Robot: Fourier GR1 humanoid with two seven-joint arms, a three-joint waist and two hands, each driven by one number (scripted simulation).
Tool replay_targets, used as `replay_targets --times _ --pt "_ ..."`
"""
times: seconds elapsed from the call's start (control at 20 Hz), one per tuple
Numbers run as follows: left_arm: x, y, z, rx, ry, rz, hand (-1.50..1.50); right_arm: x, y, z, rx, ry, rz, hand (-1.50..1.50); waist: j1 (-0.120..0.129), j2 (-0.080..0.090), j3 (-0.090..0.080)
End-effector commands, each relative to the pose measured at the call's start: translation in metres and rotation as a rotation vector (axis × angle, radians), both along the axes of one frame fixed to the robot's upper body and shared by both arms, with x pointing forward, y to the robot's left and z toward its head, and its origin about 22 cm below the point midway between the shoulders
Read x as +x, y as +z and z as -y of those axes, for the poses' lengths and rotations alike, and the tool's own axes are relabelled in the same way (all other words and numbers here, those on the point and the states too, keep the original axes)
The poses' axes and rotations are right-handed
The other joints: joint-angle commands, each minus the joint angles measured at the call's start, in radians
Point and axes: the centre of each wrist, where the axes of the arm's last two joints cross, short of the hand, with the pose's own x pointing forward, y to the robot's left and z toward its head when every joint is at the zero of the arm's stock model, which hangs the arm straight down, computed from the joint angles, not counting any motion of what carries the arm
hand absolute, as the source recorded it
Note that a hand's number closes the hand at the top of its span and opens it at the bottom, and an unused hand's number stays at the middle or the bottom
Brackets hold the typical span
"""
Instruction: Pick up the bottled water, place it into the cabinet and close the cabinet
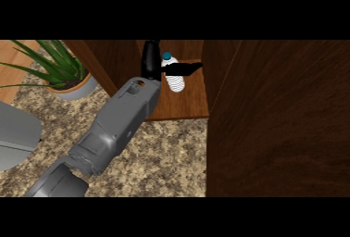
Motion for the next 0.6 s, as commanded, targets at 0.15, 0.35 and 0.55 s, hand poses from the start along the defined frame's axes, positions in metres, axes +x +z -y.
replay_targets --times 0.15,0.35,0.55 --pt "0.007 0.029 0.013 -0.088 -0.070 0.066 -1.50 0.007 0.012 -0.007 0.012 0.032 0.031 -1.50 -0.004 0.000 0.000" --pt "0.005 0.025 0.007 -0.227 -0.155 0.103 -1.50 -0.005 0.022 -0.012 0.019 -0.005 0.038 -1.50 0.011 -0.010 -0.001" --pt "-0.006 0.014 0.008 -0.264 -0.244 0.080 -1.50 -0.011 0.024 -0.015 0.034 0.005 0.017 -1.50 0.032 -0.023 0.000"
